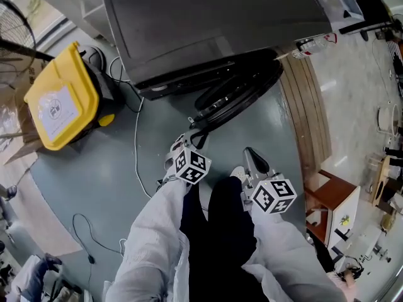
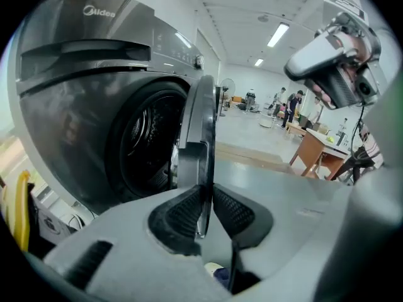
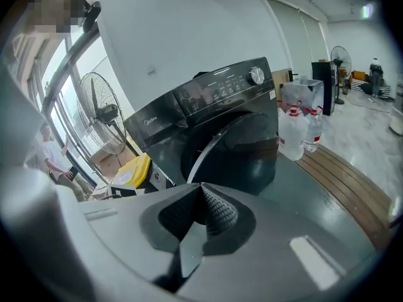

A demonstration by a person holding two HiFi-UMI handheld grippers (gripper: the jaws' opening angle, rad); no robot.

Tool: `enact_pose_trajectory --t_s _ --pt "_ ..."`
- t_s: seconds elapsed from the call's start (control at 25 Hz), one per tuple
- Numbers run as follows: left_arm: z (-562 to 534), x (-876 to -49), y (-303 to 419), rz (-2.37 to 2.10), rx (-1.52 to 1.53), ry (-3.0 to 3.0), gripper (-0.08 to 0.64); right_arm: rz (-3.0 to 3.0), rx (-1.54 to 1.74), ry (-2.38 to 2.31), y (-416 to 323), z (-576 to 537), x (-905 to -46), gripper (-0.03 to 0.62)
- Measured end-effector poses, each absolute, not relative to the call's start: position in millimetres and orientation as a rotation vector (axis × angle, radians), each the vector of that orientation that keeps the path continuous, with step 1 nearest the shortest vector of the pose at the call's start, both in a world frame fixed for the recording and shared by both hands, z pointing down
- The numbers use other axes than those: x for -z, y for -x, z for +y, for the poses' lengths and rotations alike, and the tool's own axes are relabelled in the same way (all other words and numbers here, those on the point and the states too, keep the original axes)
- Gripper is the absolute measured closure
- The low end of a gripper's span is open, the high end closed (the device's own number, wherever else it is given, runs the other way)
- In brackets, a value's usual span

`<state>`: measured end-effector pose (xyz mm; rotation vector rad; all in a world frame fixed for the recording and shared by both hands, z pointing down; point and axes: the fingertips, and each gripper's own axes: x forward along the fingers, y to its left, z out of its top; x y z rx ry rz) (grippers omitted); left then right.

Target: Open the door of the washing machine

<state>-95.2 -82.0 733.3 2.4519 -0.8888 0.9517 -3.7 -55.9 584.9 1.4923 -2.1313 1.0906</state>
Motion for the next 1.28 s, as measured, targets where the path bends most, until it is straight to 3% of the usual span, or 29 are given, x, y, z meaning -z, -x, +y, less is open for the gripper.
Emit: enact_pose_trajectory --t_s 1.28 --pt "42.8 -735.1 -128.3 -1.023 -0.830 -2.218 0.485 -2.162 -1.131 -1.482 -274.2 58.8 -592.9 0.584"
